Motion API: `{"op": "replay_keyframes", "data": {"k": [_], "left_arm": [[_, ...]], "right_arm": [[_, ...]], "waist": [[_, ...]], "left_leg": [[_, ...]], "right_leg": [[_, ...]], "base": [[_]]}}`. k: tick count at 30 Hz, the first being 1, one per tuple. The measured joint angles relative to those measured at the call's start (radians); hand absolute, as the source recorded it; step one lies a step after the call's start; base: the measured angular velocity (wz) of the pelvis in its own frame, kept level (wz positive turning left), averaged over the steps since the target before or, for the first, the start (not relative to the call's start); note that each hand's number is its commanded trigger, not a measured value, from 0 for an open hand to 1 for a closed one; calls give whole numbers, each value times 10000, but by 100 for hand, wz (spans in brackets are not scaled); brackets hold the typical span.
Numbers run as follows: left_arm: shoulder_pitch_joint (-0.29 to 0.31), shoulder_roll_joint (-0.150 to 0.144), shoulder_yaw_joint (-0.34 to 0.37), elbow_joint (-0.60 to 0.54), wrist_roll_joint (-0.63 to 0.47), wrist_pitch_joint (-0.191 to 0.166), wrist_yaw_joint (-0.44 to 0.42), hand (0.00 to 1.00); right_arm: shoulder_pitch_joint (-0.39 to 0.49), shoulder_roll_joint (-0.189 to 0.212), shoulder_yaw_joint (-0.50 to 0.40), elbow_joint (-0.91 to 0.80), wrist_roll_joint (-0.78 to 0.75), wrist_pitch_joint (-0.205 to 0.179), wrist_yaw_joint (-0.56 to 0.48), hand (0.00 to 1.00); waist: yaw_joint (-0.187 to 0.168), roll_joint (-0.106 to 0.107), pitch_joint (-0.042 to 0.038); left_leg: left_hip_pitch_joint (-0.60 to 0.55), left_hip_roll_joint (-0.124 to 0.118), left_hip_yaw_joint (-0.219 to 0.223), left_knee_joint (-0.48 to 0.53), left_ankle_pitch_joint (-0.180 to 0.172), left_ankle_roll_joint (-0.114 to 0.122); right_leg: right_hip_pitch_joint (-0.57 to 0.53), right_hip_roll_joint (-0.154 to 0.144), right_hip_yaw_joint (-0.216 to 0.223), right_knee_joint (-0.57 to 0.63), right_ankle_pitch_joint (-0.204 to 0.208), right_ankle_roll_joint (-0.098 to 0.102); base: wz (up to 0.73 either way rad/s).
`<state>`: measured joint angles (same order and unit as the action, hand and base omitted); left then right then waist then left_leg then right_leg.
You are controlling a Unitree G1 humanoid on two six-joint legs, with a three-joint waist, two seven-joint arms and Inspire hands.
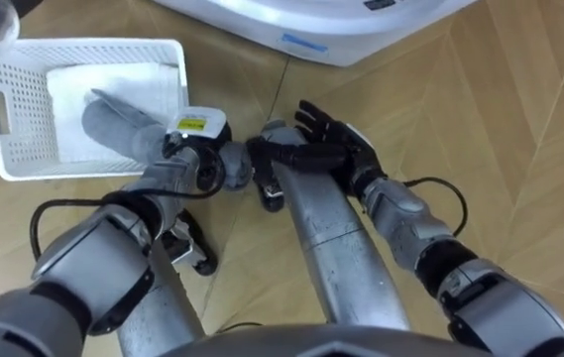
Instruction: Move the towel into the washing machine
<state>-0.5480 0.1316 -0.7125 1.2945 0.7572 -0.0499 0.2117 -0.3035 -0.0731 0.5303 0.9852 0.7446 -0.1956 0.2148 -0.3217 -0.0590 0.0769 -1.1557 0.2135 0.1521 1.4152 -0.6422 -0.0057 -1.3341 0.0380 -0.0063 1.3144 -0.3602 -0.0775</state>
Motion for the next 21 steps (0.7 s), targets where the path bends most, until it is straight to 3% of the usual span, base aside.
{"op": "replay_keyframes", "data": {"k": [4, 7, 10, 13, 15, 17, 21], "left_arm": [[322, -9, -331, 8, -14, -46, -102, 100], [416, -120, -386, 152, -42, -276, -119, 100], [387, -133, -343, 199, -58, -582, -44, 100], [384, 12, -272, 109, -129, -1077, 161, 100], [368, 102, 14, 98, -283, -1358, 469, 100], [336, 183, 165, 92, -481, -1585, 755, 100], [304, 641, 930, -279, -1103, -1946, 1352, 100]], "right_arm": [[241, -87, 352, 126, 53, -2, -152, 0], [319, -82, 439, 493, -119, 6, -224, 0], [428, -245, 460, 695, -424, -26, -332, 0], [590, -472, 449, 740, -590, -90, -428, 0], [487, -633, 445, 1154, -918, -231, -418, 0], [414, -772, 436, 1314, -1168, -252, -447, 0], [306, -988, 346, 1434, -2006, -313, -597, 0]], "waist": [[-3, -44, -45], [63, -49, -73], [314, 15, -85], [793, 212, -56], [862, 435, -15], [1156, 679, 0], [1487, 797, 51]], "left_leg": [[644, 12, -82, -529, 78, -113], [1389, -20, 31, -1510, 440, -60], [2088, -174, 197, -2629, 900, 12], [2727, -289, 349, -3557, 1218, 57], [3274, -679, 375, -4415, 1569, 142], [3643, -730, 390, -4914, 1743, 171], [4467, -1069, 374, -5994, 2213, 236]], "right_leg": [[788, -6, -160, -656, 84, -16], [1615, 9, -173, -1708, 471, 23], [2388, -190, -313, -2804, 838, 49], [3039, -297, -399, -3729, 1126, 83], [3564, -644, -492, -4260, 1199, 178], [3985, -653, -502, -4792, 1353, 219], [4807, -942, -693, -5541, 1469, 303]], "base": [[-5], [-5], [-2], [1], [32], [9], [21]]}}
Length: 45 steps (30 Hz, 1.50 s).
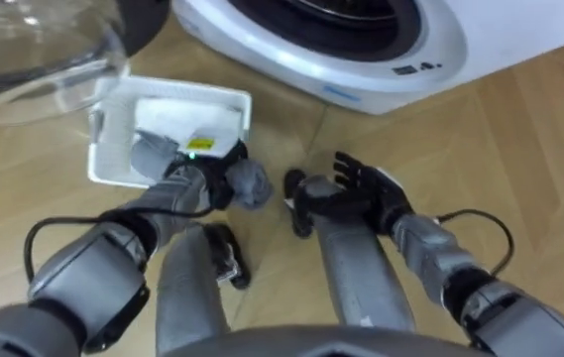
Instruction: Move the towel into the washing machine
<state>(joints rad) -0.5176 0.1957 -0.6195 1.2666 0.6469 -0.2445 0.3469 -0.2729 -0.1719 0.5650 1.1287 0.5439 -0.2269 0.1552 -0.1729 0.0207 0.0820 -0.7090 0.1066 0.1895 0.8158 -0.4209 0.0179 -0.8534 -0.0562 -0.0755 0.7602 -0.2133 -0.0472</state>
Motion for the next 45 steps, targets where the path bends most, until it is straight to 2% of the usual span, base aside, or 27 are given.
{"op": "replay_keyframes", "data": {"k": [2, 5, 8, 11, 12, 13, 15, 16, 20, 21, 23, 25, 26, 27, 28, 29, 31, 33, 37, 38, 39, 40, 42, 45], "left_arm": [[-29, 127, 395, -293, -322, -110, 257, 100], [-29, 191, 815, -663, -1631, -258, 535, 100], [2, 126, 1077, -1294, -2613, -393, 516, 100], [312, 71, 1121, -2099, -3720, -492, 273, 100], [447, 27, 1125, -2322, -4163, -537, 55, 100], [511, -8, 1128, -2428, -4469, -540, -98, 100], [730, -257, 1120, -2674, -5805, -550, -797, 100], [771, -326, 1117, -2696, -6054, -551, -991, 100], [1482, -564, 984, -3319, -8741, -543, -2515, 100], [1580, -588, 956, -3425, -9079, -523, -2733, 100], [2034, -577, 948, -4143, -10366, -446, -3847, 100], [2186, -656, 887, -4331, -11354, -417, -4741, 100], [2268, -674, 856, -4376, -12120, -356, -5258, 100], [2465, -676, 836, -4553, -12840, -258, -5628, 100], [2544, -691, 831, -4621, -13098, -213, -5797, 100], [2618, -759, 814, -4632, -13559, -118, -6171, 100], [2638, -772, 804, -4635, -13911, 71, -6626, 100], [2736, -755, 849, -4682, -14181, 283, -6989, 100], [2756, -708, 869, -4732, -14722, 611, -7233, 100], [2756, -670, 888, -4758, -15023, 748, -7285, 100], [2761, -650, 898, -4817, -15196, 840, -7289, 100], [2767, -611, 898, -4947, -15437, 992, -7295, 100], [2770, -600, 929, -5331, -15820, 1260, -7307, 100], [2742, -639, 1011, -5755, -15894, 1333, -7308, 100]], "right_arm": [[-78, -45, -69, -22, -21, -46, -8, 0], [-317, 6, -113, 1, -92, -76, -22, 0], [-454, 18, -119, 153, -536, -145, -12, 0], [-546, 93, -380, 243, -944, -143, 12, 0], [-544, 104, -419, 259, -1056, -143, 15, 0], [-542, 113, -421, 268, -1151, -140, 12, 0], [-492, 136, -402, 296, -1234, -140, 108, 0], [-495, 138, -398, 303, -1225, -140, 121, 0], [-593, 275, -448, 330, -1214, -121, 307, 0], [-583, 288, -468, 325, -1248, -112, 318, 0], [-570, 333, -730, 285, -1590, -104, 398, 0], [-529, 351, -786, 277, -1593, -104, 470, 0], [-476, 444, -824, 295, -1589, -60, 535, 0], [-427, 561, -893, 296, -1584, 38, 648, 0], [-397, 605, -983, 297, -1594, 56, 708, 0], [-363, 640, -1188, 304, -1601, 107, 858, 0], [-335, 624, -1324, 328, -1600, 119, 1083, 0], [-236, 603, -1486, 328, -1598, 123, 1320, 0], [-210, 615, -1518, 331, -1594, 137, 1461, 0], [-215, 617, -1528, 330, -1593, 206, 1485, 5], [-216, 611, -1539, 325, -1586, 242, 1492, 89], [-217, 593, -1560, 324, -1582, 310, 1520, 100], [-203, 587, -1556, 341, -1570, 385, 1534, 100], [-238, 589, -1565, 329, -1564, 403, 1537, 100]], "waist": [[137, 3, 8], [305, 33, 35], [568, 106, 92], [759, 91, 97], [773, 92, 96], [782, 91, 96], [937, 60, 81], [980, 59, 80], [1136, -83, 48], [1161, -102, 37], [1282, -178, -10], [1312, -192, -22], [1361, -272, -72], [1356, -326, -173], [1353, -342, -200], [1366, -324, -259], [1440, -318, -283], [1557, -268, -370], [1594, -225, -398], [1603, -212, -407], [1600, -208, -410], [1599, -205, -412], [1598, -158, -440], [1554, -114, -462]], "left_leg": [[235, -147, -33, -386, 185, 25], [592, -147, -67, -734, 322, 19], [772, -157, -269, -841, 331, 8], [901, -209, -301, -1094, 425, 18], [922, -305, -316, -1198, 505, 18], [936, -319, -327, -1262, 535, 26], [948, -306, -357, -1304, 553, 25], [945, -313, -380, -1308, 553, 25], [1025, -300, -413, -1392, 564, 11], [1037, -301, -411, -1378, 565, 9], [1056, -309, -411, -1317, 577, -11], [1153, -327, -564, -1327, 587, -12], [1268, -326, -579, -1401, 588, -14], [1362, -316, -609, -1428, 603, -32], [1428, -311, -629, -1447, 608, -39], [1538, -303, -739, -1466, 615, -42], [1762, -306, -834, -1591, 638, -38], [1939, -304, -860, -1767, 721, 4], [2094, -330, -891, -1933, 804, 48], [2101, -333, -890, -1938, 805, 47], [2101, -333, -890, -1946, 808, 44], [2102, -332, -892, -1967, 824, 40], [2097, -319, -952, -1984, 841, 19], [2126, -296, -1021, -1999, 862, -18]], "right_leg": [[240, -166, -98, -226, 34, 17], [672, -314, -397, -519, 54, 23], [1036, -327, -642, -743, 54, 23], [1175, -404, -709, -898, 54, 36], [1218, -468, -772, -958, 48, 45], [1236, -486, -797, -974, 55, 56], [1274, -500, -861, -971, 62, 65], [1283, -511, -903, -974, 62, 65], [1348, -496, -923, -1025, 62, 65], [1376, -489, -939, -1043, 62, 65], [1454, -471, -961, -1093, 64, 62], [1641, -482, -1056, -1225, 68, 55], [1771, -478, -1083, -1266, 68, 54], [1934, -468, -1174, -1379, 89, 41], [2024, -460, -1206, -1425, 93, 44], [2237, -428, -1301, -1563, 136, 65], [2550, -345, -1391, -1787, 230, 80], [2818, -303, -1458, -2069, 365, 116], [2934, -363, -1473, -2087, 430, 158], [2938, -373, -1476, -2081, 430, 158], [2939, -375, -1475, -2084, 430, 159], [2942, -375, -1471, -2093, 431, 156], [3034, -292, -1499, -2242, 481, 134], [3174, -283, -1632, -2391, 514, 98]], "base": [[27], [19], [16], [13], [16], [16], [8], [4], [0], [0], [5], [10], [7], [7], [13], [15], [11], [6], [3], [0], [0], [4], [2], [4]]}}
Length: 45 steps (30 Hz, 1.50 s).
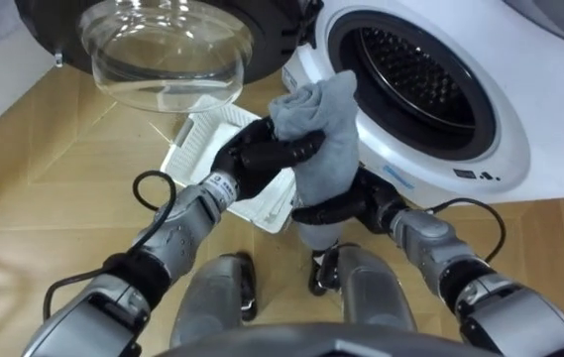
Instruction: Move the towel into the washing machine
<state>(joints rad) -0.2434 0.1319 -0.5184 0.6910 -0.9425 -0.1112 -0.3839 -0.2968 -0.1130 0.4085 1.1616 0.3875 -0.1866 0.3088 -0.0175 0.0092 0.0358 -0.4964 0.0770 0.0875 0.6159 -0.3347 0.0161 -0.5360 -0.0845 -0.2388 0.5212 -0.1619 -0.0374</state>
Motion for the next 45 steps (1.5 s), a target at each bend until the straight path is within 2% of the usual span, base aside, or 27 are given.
{"op": "replay_keyframes", "data": {"k": [10, 11, 12, 13, 20, 25, 29, 30, 34, 36, 38, 42, 45], "left_arm": [[-35, -52, 271, -157, -93, 95, -3, 100], [-35, -57, 263, -177, -97, 110, -3, 82], [-35, -64, 264, -187, -98, 116, -3, 4], [-35, -64, 268, -201, -98, 119, -2, 0], [2, -53, 290, -259, -98, 183, -4, 0], [137, -56, 502, -236, -96, 196, -37, 0], [614, -49, 1258, -191, 91, 187, 121, 0], [770, -29, 1544, -36, 401, 180, 291, 0], [1353, 199, 2162, 157, 1607, 187, 928, 0], [1622, 329, 2415, 260, 2383, 322, 1388, 0], [1806, 388, 2591, 289, 2544, 442, 1664, 0], [1803, 257, 2816, 328, 2576, 689, 2038, 0], [1821, 259, 2825, 362, 2688, 755, 2078, 0]], "right_arm": [[30, 112, -5, -1, -54, 52, -3, 100], [30, 107, -1, -3, -53, 57, -4, 100], [29, 105, -5, -3, -53, 56, -10, 100], [29, 101, -5, -3, -52, 57, -9, 100], [153, 18, -171, 22, -65, 166, -278, 100], [353, -164, -404, 137, 126, 555, -693, 100], [424, -330, -741, 418, 573, 1042, -917, 100], [449, -407, -849, 459, 831, 1170, -958, 100], [375, -664, -1358, 650, 1664, 1320, -954, 100], [284, -802, -1599, 911, 2641, 1505, -959, 100], [199, -851, -1729, 1098, 3276, 1686, -946, 100], [-225, -964, -2405, 1763, 4378, 2055, -862, 100], [-409, -1120, -2568, 2019, 4877, 2102, -756, 100]], "waist": [[-16, 108, -6], [-13, 108, -5], [-14, 109, -4], [-14, 110, -4], [19, 177, 26], [449, 239, 45], [904, 407, 140], [1052, 433, 146], [1285, 451, 139], [1420, 514, 130], [1523, 519, 127], [1612, 527, 127], [1614, 528, 126]], "left_leg": [[33, -1, -157, -141, 30, -30], [34, -9, -156, -160, 30, -30], [36, -11, -148, -176, 30, -30], [36, -11, -147, -183, 30, -30], [187, -40, -139, -515, 157, -50], [205, -44, -102, -651, 240, -115], [187, -81, -102, -718, 273, -142], [190, -146, -98, -797, 330, -139], [-22, -335, -131, -941, 538, -94], [-241, -381, -225, -906, 617, -70], [-333, -389, -247, -863, 633, -58], [-415, -610, -361, -951, 750, 22], [-397, -713, -388, -996, 777, 66]], "right_leg": [[125, 9, -130, -215, 59, -1], [119, 8, -133, -218, 58, -1], [114, 17, -133, -223, 58, 0], [113, 21, -134, -227, 58, 0], [165, -21, -117, -306, 62, 6], [147, -18, -128, -369, 69, -10], [99, -33, -140, -353, 55, -45], [51, -91, -134, -318, 31, -62], [-271, -326, -222, -174, -35, -62], [-357, -412, -401, -191, -31, -63], [-387, -447, -475, -180, -32, -61], [-501, -690, -576, 17, -111, 17], [-503, -758, -596, 93, -132, 57]], "base": [[3], [0], [0], [0], [0], [0], [0], [5], [16], [25], [17], [18], [7]]}}
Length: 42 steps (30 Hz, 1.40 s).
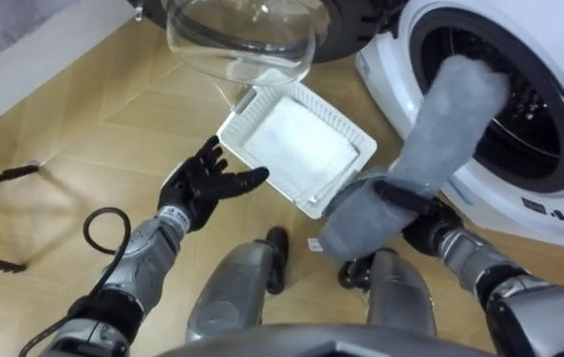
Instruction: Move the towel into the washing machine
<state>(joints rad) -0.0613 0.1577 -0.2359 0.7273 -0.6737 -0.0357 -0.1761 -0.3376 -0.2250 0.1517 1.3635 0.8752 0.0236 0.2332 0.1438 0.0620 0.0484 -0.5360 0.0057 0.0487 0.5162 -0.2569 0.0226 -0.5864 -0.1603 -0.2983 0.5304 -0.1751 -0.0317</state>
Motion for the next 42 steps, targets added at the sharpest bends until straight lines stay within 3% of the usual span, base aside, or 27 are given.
{"op": "replay_keyframes", "data": {"k": [4, 8, 11, 19, 21, 27, 30, 36, 37, 38, 42], "left_arm": [[40, -42, -54, 11, 343, 99, 210, 0], [113, -144, -176, 17, 404, 265, 460, 0], [147, -242, -234, 38, 598, 383, 497, 0], [14, -250, -206, -30, 774, 534, 493, 0], [74, -177, -197, -199, 744, 572, 560, 0], [148, 70, -271, -465, 754, 592, 1093, 0], [158, 216, -251, -750, 752, 616, 1413, 0], [115, 245, -209, -1019, 798, 632, 1850, 0], [84, 245, -208, -1027, 803, 637, 1896, 0], [67, 249, -187, -1071, 828, 638, 2001, 0], [-28, 246, -145, -1118, 1197, 655, 2287, 0]], "right_arm": [[-15, -141, 3, 99, 310, 24, 6, 100], [-171, -171, -195, 363, 724, 403, -1, 100], [-181, -182, -338, 387, 1140, 442, -6, 100], [-649, -552, -1549, 372, 3508, 658, -35, 100], [-895, -741, -1983, 364, 4211, 670, -176, 100], [-1409, -1205, -2182, 128, 5012, 875, -925, 100], [-1837, -1385, -2327, -134, 5306, 943, -1474, 100], [-2292, -1497, -2837, -393, 5685, 1087, -2390, 100], [-2293, -1497, -2848, -460, 5735, 1093, -2503, 38], [-2329, -1498, -2925, -511, 5805, 1102, -2670, 0], [-2655, -1500, -2941, -520, 5939, 1118, -3263, 0]], "waist": [[-4, 1, 1], [-9, -9, 6], [-32, -14, 10], [-119, -87, 47], [-182, -202, 109], [-345, -560, 70], [-510, -770, 65], [-724, -1033, 20], [-731, -1037, 22], [-744, -1052, 24], [-819, -1072, 32]], "left_leg": [[-2, -17, -9, -21, 10, 17], [-17, -45, 42, -136, 52, 31], [-43, -171, 25, -160, 84, 20], [-525, -320, 123, 262, 122, 74], [-590, -351, 201, 305, 144, 112], [-847, -362, 167, 511, 147, 115], [-1109, -367, 167, 560, 182, 160], [-1203, -363, 339, 687, 195, 185], [-1206, -363, 340, 693, 198, 190], [-1201, -370, 342, 701, 199, 193], [-1208, -373, 344, 743, 209, 210]], "right_leg": [[-2, -58, -29, 55, -14, 22], [-162, -123, 57, 202, -32, 28], [-279, -189, 118, 339, -105, 5], [-847, -488, 214, 785, -206, -8], [-1004, -529, 335, 959, -233, 11], [-1171, -525, 306, 1046, -215, 6], [-1427, -665, 267, 1169, -215, -4], [-1465, -712, 246, 1265, -210, 33], [-1466, -711, 254, 1272, -207, 38], [-1466, -712, 275, 1280, -205, 42], [-1492, -701, 329, 1314, -206, 43]], "base": [[3], [0], [2], [2], [0], [3], [9], [3], [0], [0], [0]]}}
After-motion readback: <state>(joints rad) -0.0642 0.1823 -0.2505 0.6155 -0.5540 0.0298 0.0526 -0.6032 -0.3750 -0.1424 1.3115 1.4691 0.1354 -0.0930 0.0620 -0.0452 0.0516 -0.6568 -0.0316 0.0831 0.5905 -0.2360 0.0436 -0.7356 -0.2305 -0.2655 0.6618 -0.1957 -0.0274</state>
